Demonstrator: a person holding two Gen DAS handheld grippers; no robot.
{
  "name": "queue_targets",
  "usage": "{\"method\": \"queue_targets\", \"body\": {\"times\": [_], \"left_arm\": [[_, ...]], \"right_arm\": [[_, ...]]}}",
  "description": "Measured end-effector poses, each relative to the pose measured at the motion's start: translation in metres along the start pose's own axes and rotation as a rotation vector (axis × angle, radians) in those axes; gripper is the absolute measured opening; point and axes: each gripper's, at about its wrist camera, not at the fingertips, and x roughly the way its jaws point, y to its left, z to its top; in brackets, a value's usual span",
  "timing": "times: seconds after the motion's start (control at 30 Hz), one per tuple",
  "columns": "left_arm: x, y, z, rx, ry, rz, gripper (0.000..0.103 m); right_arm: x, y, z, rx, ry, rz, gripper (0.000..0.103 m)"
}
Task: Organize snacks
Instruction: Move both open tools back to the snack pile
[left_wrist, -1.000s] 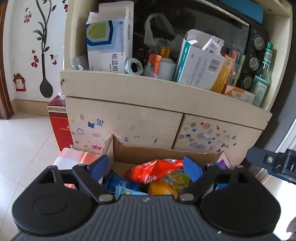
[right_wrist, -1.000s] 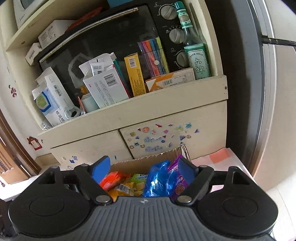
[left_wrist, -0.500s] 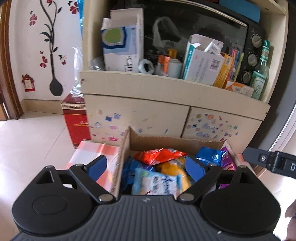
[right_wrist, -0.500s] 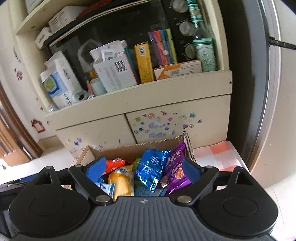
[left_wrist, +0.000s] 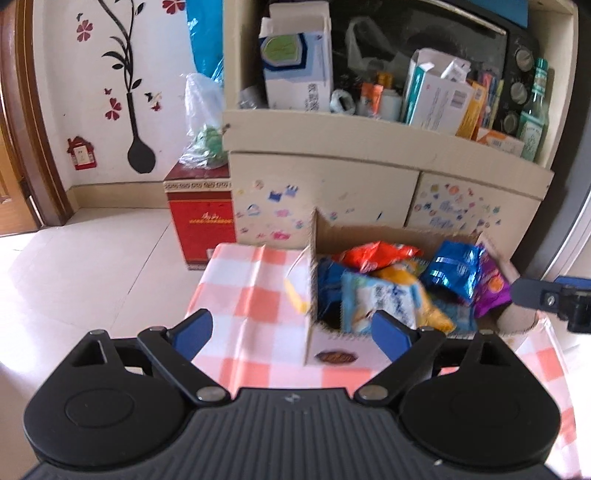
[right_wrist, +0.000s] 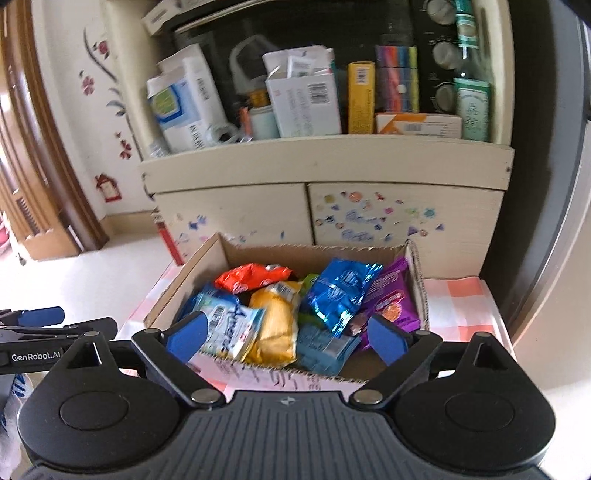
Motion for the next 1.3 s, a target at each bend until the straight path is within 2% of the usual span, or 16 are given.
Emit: {"method": "queue_targets", "body": {"times": [0.4,0.77,0.97,1.3], "left_arm": [[0.021,0.017,-0.031,0.067,0.118,-0.005,0.093],[0.061,0.034,-0.062,0.021,0.278,0.009,0.093],[0.075,0.031,-0.069,0.026,0.311,-0.001,0.093],[0.088,0.027,-0.075,0.035,0.334,0.013,0.093]], "right_arm": [[0.017,0.02,-0.028,-0.079,0.144,0.047,0.099],[0.051,0.028,-0.059,-0.103,0.322,0.045,0.099],[0.066,0.029,-0.071,-0.115,0.393,0.029,0.1],[0.091,0.036,-0.087,-0.13,0.462,-0.002,0.1]]}}
